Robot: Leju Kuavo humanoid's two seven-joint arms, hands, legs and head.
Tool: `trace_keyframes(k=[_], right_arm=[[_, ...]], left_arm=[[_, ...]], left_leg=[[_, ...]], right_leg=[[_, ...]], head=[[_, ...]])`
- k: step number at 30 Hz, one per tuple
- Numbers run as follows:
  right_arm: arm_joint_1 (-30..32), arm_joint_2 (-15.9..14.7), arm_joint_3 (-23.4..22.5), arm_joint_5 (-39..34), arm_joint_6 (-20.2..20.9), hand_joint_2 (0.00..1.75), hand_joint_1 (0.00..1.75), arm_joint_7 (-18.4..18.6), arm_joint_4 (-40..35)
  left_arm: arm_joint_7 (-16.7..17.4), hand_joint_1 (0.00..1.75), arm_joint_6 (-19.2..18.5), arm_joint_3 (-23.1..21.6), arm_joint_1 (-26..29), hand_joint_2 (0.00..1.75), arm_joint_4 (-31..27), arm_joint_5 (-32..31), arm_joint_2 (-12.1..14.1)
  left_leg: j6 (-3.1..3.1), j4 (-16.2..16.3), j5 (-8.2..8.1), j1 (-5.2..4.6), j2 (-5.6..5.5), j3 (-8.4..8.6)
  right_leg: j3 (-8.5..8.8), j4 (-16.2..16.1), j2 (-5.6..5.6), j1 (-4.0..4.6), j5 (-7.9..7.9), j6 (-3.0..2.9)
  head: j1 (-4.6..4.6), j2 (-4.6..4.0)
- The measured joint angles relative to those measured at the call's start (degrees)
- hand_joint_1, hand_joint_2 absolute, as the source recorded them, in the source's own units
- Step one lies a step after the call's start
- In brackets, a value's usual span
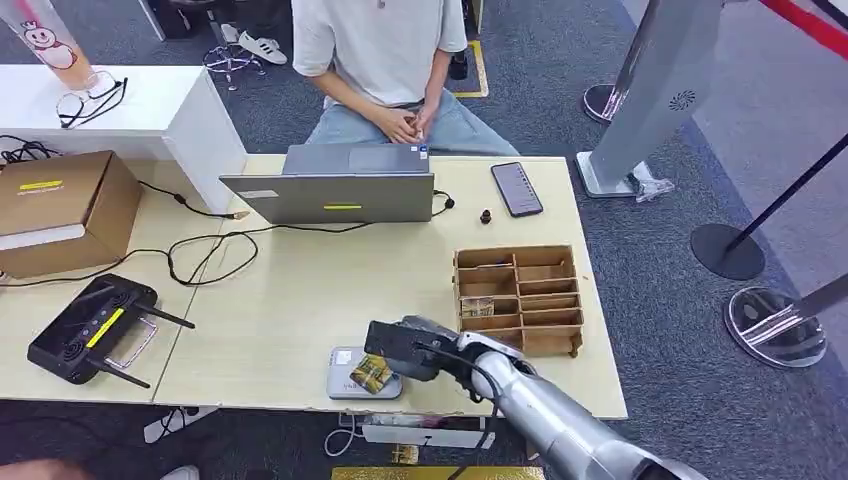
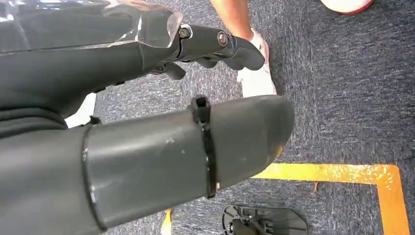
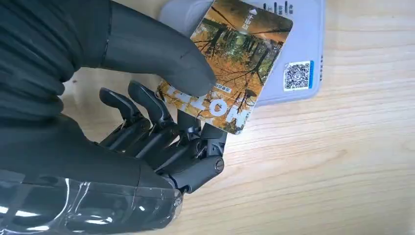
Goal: Pass the card to the sensor for recognition and then transmit it.
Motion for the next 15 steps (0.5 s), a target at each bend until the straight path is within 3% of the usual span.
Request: trace_keyframes(k=[15], right_arm=[[-2.3,2.2,1.4,5.4,-4.5,1.75,1.75,2.7,5.7]], left_arm=[[0.0,0.00,0.0,-0.4,-0.1,0.00,0.0,-0.3,0.0]], left_leg=[[0.00,0.0,0.00,0.00,0.00,0.00]], right_leg=[[0.00,0.0,0.00,0.00,0.00,0.00]], head=[[0.00,0.00]])
